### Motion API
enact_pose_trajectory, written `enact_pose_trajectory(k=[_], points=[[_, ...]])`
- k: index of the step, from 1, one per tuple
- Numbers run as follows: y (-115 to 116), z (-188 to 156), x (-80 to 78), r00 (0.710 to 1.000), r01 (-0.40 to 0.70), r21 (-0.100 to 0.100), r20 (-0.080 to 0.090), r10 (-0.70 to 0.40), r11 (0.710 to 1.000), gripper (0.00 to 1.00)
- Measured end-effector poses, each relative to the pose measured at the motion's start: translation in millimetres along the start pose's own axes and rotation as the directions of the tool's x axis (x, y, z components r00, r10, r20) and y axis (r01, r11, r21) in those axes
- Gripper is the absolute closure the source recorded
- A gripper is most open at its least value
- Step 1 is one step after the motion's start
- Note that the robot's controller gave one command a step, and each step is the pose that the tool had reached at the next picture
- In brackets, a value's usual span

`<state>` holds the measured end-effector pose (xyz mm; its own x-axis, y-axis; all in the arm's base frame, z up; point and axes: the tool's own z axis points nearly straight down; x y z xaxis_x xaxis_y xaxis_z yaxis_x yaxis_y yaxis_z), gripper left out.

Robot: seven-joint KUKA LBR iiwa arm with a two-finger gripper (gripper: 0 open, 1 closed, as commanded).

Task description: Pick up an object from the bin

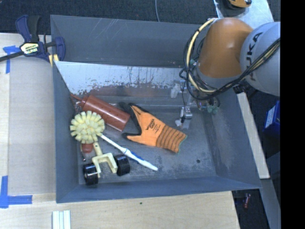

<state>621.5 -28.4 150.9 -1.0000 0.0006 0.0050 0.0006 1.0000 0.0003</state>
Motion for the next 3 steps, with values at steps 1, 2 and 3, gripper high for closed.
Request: enact_pose_trajectory(k=[1, 2, 3], points=[[0.0, -5.1, -1.8, 1.000, 0.001, 0.001, 0.009, -0.001, 1.000, 0.00], [14.9, 43.4, 37.0, 0.994, 0.113, 0.002, 0.012, -0.113, 0.994, 0.00], [32.2, 69.0, 51.4, 1.000, 0.007, 0.001, 0.014, -0.007, 1.000, 0.00]])
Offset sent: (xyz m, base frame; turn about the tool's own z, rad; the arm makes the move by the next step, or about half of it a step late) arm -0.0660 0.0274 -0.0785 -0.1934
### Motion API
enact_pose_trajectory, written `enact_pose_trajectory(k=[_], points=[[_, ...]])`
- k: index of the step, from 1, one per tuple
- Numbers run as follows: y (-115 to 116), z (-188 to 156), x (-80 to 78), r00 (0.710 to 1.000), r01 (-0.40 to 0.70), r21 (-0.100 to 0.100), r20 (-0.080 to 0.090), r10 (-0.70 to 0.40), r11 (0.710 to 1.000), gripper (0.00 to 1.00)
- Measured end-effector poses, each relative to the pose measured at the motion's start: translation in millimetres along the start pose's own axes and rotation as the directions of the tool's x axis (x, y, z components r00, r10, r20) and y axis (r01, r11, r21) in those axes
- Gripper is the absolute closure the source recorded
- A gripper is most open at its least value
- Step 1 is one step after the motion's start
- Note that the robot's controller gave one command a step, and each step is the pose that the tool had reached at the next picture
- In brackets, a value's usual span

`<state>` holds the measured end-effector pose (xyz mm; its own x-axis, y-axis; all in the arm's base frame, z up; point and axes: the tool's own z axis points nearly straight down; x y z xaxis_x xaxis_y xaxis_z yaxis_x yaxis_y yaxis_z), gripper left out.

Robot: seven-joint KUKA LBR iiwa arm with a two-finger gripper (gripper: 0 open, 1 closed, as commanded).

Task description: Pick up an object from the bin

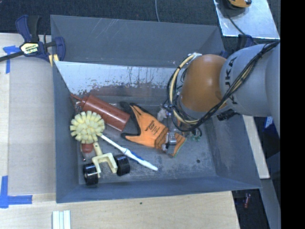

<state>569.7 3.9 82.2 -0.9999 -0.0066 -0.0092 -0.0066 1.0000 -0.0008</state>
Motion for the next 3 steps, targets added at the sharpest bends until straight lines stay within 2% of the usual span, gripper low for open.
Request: enact_pose_trajectory(k=[1, 2, 3], points=[[20.3, 10.0, -17.7, 1.000, 0.017, 0.000, 0.001, -0.017, 1.000, 1.00], [20.4, 10.0, -17.7, 1.000, 0.017, 0.000, 0.001, -0.017, 1.000, 1.00], [38.7, 10.5, -25.7, 0.997, 0.078, 0.002, 0.004, -0.078, 0.997, 1.00]])
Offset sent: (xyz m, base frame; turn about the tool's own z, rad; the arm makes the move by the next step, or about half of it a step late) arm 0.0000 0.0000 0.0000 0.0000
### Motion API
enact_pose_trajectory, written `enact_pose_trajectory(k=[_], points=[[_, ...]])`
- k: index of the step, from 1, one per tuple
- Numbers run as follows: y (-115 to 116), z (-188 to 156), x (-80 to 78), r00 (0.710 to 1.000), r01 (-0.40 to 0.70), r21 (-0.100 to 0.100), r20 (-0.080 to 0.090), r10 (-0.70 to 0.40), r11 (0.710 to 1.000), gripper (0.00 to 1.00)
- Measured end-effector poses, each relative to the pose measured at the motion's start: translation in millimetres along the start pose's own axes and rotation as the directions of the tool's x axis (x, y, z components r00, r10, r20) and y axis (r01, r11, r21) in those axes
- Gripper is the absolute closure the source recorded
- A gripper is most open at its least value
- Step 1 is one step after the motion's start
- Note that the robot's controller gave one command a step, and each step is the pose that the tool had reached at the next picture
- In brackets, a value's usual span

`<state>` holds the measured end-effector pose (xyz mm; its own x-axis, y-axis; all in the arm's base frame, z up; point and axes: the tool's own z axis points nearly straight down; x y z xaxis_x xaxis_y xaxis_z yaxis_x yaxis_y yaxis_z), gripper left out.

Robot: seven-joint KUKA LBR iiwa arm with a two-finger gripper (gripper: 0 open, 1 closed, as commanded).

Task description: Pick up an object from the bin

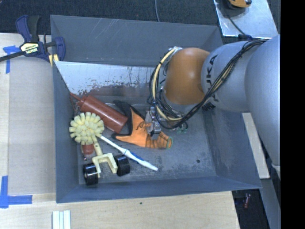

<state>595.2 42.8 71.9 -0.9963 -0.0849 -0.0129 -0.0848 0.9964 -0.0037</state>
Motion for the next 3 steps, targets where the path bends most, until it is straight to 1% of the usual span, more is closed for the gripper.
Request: enact_pose_trajectory(k=[1, 2, 3], points=[[26.0, 0.5, -2.6, 0.992, 0.126, -0.001, 0.005, -0.126, 0.992, 0.00], [26.0, -0.2, -3.2, 0.992, 0.126, -0.001, 0.007, -0.126, 0.992, 1.00], [26.0, -0.2, -3.2, 0.992, 0.126, -0.001, 0.007, -0.126, 0.992, 1.00]])
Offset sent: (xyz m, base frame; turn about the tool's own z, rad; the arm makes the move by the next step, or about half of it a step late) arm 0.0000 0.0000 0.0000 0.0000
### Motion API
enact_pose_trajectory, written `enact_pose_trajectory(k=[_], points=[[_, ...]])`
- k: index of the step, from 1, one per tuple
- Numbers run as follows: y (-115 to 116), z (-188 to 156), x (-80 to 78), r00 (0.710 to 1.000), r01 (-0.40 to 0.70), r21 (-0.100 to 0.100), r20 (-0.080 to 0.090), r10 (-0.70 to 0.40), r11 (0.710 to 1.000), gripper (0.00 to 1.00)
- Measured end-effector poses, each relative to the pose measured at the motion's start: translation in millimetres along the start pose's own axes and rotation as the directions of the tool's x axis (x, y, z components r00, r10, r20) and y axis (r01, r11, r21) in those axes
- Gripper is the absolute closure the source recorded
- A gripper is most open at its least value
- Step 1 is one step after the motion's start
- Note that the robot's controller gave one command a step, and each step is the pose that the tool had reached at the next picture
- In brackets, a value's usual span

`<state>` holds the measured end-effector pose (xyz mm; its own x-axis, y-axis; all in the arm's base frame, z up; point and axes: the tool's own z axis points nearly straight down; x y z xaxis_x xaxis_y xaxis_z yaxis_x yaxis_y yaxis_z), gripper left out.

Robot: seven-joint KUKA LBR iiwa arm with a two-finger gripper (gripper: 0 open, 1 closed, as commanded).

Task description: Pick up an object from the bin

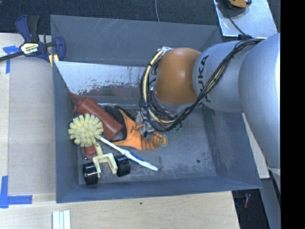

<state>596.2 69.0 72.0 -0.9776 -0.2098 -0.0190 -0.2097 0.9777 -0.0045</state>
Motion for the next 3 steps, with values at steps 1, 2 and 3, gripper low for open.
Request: enact_pose_trajectory(k=[1, 2, 3], points=[[28.1, -4.3, -17.7, 0.981, 0.194, 0.004, -0.004, -0.194, 0.981, 1.00], [47.9, -1.3, -33.2, 0.950, 0.313, 0.000, 0.004, -0.313, 0.950, 1.00], [78.3, -53.2, -32.1, 0.951, 0.309, 0.001, -0.002, -0.309, 0.951, 1.00]])
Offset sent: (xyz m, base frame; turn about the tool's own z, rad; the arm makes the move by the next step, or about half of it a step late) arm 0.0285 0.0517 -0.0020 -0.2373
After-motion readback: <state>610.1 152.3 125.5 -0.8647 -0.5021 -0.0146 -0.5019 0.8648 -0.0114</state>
